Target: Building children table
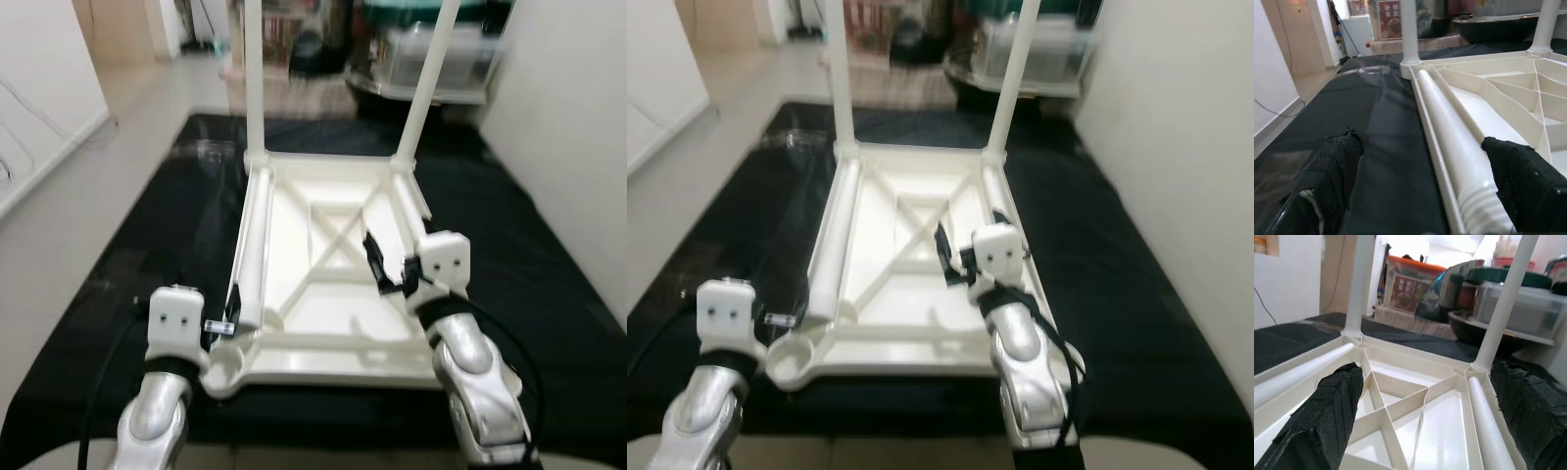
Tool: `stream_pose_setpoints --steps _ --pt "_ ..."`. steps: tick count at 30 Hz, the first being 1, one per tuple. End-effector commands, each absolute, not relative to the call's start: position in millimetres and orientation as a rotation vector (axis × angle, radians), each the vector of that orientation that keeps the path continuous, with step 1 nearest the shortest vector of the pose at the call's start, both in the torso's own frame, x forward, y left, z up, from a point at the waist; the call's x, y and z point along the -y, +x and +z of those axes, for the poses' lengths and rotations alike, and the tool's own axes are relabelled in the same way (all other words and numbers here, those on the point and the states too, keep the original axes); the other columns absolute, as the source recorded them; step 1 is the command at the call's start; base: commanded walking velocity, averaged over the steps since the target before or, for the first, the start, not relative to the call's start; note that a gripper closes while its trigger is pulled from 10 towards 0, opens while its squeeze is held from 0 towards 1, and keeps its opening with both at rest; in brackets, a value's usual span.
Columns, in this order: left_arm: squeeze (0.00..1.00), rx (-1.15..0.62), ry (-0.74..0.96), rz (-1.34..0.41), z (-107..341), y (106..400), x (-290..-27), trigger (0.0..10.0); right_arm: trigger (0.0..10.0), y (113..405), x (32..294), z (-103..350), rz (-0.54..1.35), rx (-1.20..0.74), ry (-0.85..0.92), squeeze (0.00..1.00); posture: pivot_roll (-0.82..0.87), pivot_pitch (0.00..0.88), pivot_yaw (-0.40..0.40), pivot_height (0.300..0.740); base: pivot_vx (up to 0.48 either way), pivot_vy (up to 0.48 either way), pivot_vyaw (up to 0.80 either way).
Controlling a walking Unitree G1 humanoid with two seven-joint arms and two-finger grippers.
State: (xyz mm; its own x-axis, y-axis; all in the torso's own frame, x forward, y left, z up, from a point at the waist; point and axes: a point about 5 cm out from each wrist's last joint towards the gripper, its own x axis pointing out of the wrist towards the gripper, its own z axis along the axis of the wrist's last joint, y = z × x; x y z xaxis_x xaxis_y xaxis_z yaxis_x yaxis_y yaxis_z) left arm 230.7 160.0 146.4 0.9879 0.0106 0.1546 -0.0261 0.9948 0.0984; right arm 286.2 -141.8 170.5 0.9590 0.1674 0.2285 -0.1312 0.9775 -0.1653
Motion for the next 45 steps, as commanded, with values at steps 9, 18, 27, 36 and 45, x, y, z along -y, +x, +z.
stream_pose_setpoints --steps 9,18,27,36,45 --pt "0.0 0.126 0.103 0.058 142 232 -166 10.0 10.0 288 149 165 0.152 0.209 -0.205 0.0 0.09 0.0 -0.089 0.74 0.0 0.0 0.0" --pt "0.0 0.112 0.104 0.072 138 234 -167 10.0 10.0 293 163 155 0.121 0.139 -0.268 0.0 0.08 0.0 -0.089 0.74 0.0 0.0 0.0" --pt "0.0 0.062 0.103 0.165 131 234 -180 10.0 10.0 299 173 146 0.152 0.061 -0.373 0.0 0.08 0.0 -0.093 0.74 0.0 0.0 0.0" --pt "0.0 0.041 0.09 0.215 127 233 -186 10.0 10.0 308 180 136 0.226 -0.018 -0.52 0.0 0.09 0.0 -0.102 0.74 0.0 0.0 0.0" --pt "0.0 0.041 0.101 0.228 127 235 -188 10.0 10.0 311 191 135 0.396 -0.062 -0.696 0.0 0.08 0.0 -0.099 0.74 0.0 0.0 0.0"
